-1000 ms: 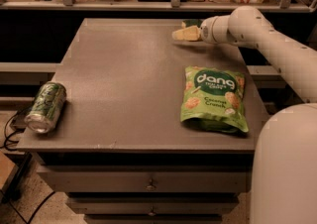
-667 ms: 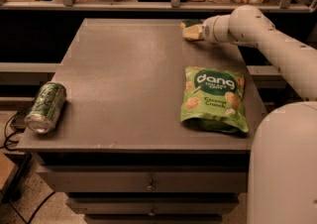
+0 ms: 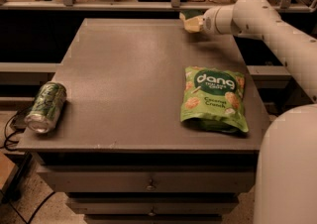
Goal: Pick sponge
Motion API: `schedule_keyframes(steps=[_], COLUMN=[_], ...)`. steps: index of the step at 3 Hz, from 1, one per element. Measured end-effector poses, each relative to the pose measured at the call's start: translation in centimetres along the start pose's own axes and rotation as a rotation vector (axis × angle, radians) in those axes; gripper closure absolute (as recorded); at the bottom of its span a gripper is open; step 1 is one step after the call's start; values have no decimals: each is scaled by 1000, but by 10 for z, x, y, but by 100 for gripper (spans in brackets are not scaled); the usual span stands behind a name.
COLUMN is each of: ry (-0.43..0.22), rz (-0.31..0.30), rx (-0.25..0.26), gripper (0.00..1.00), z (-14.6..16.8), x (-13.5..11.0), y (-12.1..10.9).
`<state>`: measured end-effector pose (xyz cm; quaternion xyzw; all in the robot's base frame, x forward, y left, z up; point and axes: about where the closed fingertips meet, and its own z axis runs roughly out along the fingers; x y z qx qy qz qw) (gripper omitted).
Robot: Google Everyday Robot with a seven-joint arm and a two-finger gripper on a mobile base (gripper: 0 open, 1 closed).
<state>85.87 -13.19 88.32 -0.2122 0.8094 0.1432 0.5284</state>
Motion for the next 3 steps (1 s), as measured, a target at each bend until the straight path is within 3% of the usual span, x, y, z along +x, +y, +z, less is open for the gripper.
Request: schedule_keyframes(steps=[1,2,3], ry=[-48,-75,-38], rz=[-181,-354,-383], rx=[-99,-203,-249], gripper=[100,100,100], z=[-43,-87,-91], x=[-68,-117,-109], y=[42,83,93])
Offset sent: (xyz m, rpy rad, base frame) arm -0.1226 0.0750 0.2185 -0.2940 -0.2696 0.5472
